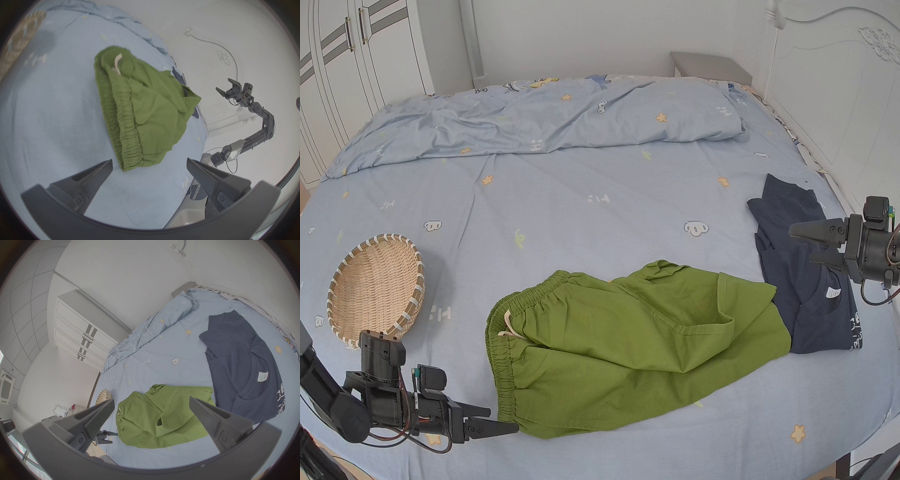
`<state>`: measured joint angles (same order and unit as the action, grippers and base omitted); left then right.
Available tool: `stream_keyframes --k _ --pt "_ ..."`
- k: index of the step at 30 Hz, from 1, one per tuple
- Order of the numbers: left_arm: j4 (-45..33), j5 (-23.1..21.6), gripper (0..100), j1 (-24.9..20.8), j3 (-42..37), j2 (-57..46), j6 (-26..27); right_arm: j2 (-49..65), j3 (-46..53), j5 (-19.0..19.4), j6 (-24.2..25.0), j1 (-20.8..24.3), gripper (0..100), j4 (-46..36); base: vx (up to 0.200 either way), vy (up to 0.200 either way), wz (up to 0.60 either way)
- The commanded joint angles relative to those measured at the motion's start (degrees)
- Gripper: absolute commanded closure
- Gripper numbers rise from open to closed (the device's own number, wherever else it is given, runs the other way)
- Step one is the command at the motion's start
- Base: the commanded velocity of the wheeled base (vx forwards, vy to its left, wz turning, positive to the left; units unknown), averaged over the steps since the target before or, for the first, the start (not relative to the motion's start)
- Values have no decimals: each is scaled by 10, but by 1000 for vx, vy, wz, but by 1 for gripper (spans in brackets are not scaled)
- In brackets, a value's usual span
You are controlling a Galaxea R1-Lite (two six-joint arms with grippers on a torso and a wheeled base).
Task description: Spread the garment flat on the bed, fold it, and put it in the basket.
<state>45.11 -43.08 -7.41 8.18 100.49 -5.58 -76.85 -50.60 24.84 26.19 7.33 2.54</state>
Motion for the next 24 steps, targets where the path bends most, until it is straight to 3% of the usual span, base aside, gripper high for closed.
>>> stream_keyframes --k 1,6,14,22,23,24 --pt "28 -2 0 -1 -14 84 -11 -12 5 0 -1 -5 0 5 0 0 0" --pt "70 -3 0 -7 -14 108 -18 -12 6 0 -1 -3 0 5 0 0 0" --pt "199 -2 0 -43 -22 144 -102 -13 9 0 -2 1 0 6 0 0 0" --pt "302 -3 0 -42 -48 200 -107 -21 9 0 -2 -3 0 7 0 0 0" --pt "308 -2 100 -42 -50 202 -108 -21 9 0 -3 -3 0 7 0 0 0" --pt "330 -3 100 -38 -61 205 -109 -22 9 0 -3 -3 0 7 0 0 0"
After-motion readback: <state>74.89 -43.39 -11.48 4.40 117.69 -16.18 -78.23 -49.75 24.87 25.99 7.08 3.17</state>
